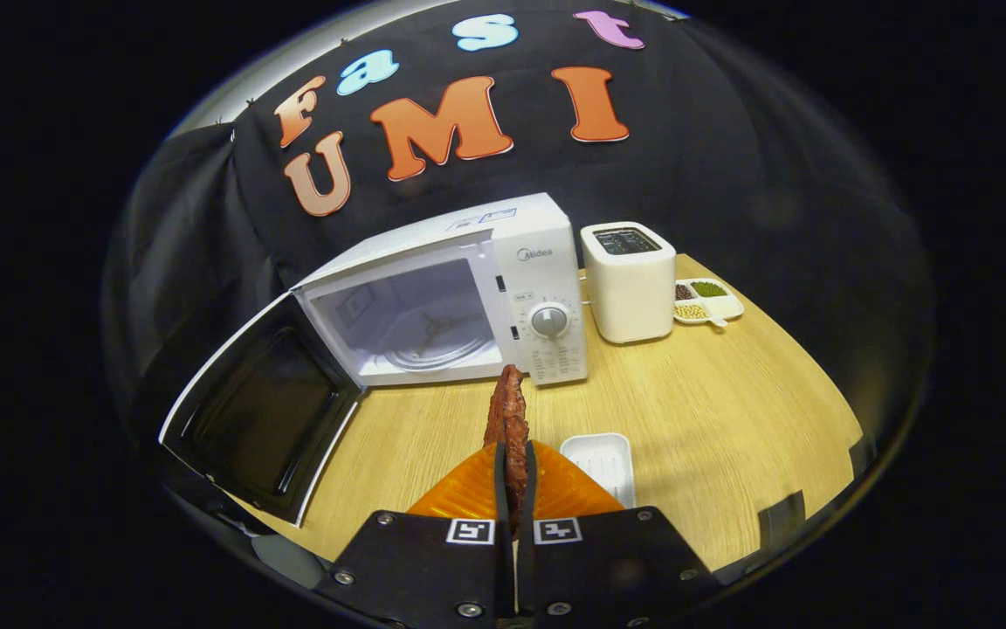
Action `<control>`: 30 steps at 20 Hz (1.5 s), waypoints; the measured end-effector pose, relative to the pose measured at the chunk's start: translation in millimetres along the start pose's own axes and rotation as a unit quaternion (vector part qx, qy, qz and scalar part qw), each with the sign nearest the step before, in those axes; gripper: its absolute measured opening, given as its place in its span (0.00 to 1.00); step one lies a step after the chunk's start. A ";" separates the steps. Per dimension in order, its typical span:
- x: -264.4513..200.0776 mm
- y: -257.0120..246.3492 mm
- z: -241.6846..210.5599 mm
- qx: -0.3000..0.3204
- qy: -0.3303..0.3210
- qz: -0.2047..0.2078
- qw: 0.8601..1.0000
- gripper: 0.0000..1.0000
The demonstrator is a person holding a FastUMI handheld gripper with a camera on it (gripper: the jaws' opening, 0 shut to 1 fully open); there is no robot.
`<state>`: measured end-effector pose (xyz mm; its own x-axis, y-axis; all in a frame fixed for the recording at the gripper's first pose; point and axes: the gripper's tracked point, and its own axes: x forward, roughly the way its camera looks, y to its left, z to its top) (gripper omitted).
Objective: Open the microwave, put the food inside, and close the microwave door.
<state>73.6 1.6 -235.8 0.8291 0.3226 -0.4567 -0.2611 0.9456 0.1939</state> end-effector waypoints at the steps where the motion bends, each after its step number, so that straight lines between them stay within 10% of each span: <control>1: 4.1 14.7 1.9 0.012 -0.006 0.003 1.000 0.02; 12: 82.2 137.1 11.4 0.172 -0.060 0.018 0.983 0.02; 30: 247.3 141.6 34.7 0.399 -0.101 -0.022 0.911 0.04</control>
<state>258.7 213.8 -291.1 0.9254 0.1937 -0.3258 0.1511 0.5997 0.7858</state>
